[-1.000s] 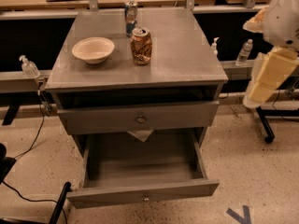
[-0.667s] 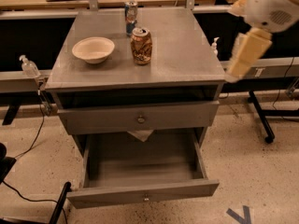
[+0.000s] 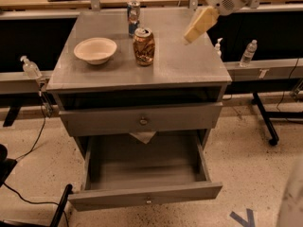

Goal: Place orange can into middle drawer

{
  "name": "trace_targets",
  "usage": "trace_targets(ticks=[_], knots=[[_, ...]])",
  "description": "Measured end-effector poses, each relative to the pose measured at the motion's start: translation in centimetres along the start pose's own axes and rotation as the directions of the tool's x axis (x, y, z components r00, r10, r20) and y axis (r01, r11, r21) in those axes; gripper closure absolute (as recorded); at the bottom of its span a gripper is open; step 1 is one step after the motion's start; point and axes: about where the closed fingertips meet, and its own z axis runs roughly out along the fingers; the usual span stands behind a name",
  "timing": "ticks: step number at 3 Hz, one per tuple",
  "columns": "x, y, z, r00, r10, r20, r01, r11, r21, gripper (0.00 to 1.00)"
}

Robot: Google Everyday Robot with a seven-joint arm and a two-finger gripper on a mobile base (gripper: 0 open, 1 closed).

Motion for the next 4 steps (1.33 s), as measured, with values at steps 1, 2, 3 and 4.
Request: trace_targets(ticks=[1,2,3,4], knots=[[-2.4,-1.8,3.4,0.977,0.067,0.203,-0.068,0.9977,-0.004,0.00],[-3.5,-3.0,5.9,0.934,0.122,0.335,-0.126,0.9920,-0.010,0.00],[-3.8,-3.2,8.2,0.912,0.152,0.382,-0.161,0.9869,-0.007,0.00],[-2.4,-1.0,13.9,0.906,0.212,0.365,-0.213,0.9763,-0.040,0.00]])
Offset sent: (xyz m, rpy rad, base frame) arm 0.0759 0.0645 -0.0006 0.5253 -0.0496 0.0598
